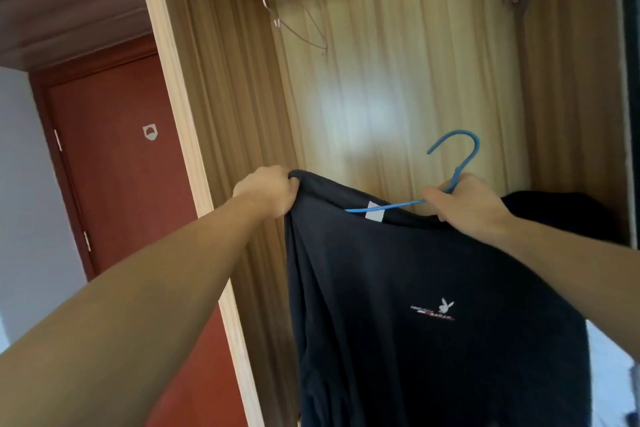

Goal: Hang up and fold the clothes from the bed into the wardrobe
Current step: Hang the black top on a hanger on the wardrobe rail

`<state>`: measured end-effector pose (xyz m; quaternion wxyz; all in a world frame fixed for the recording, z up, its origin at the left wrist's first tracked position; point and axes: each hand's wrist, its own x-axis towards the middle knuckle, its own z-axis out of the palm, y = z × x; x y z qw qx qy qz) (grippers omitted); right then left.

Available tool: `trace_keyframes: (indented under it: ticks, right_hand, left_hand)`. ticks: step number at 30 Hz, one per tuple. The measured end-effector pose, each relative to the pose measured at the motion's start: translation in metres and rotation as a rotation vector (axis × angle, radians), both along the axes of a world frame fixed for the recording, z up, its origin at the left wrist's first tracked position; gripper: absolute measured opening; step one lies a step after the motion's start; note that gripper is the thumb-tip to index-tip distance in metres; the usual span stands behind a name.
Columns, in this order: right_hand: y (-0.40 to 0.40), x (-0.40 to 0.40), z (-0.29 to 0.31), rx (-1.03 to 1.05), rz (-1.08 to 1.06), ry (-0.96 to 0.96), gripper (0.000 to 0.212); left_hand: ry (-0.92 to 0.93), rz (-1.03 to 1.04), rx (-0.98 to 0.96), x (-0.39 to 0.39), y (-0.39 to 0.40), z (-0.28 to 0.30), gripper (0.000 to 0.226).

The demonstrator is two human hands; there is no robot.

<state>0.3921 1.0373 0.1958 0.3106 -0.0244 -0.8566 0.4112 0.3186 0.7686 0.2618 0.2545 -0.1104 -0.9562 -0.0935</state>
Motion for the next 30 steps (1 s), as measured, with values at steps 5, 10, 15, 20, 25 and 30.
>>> trace_keyframes:
  ticks: [5,10,15,20,25,30]
  right_hand:
    - [-0.001,0.012,0.036,0.107,-0.024,-0.013,0.039]
    - [0.0,0.018,0.05,0.2,-0.063,-0.023,0.039]
    - [-0.003,0.026,0.061,0.288,-0.075,-0.136,0.039]
    - [-0.017,0.028,0.067,0.287,0.105,-0.336,0.032]
    - [-0.019,0.025,0.071,0.197,0.116,-0.298,0.035]
    - [-0.011,0.033,0.069,0.126,0.117,-0.358,0.034]
  left_hand:
    - [-0.306,-0.022,-0.022,-0.003,-0.009,0.0,0.023]
    - [-0.554,-0.108,0.088,0.007,-0.014,0.003,0.014]
    - [-0.487,-0.136,0.102,0.007,-0.009,0.013,0.02]
    - [-0.329,-0.246,0.235,0.009,0.029,0.008,0.019]
    - [-0.353,-0.325,0.143,0.014,0.054,0.005,0.02]
    - [-0.4,-0.295,0.198,0.008,0.047,0.007,0.02]
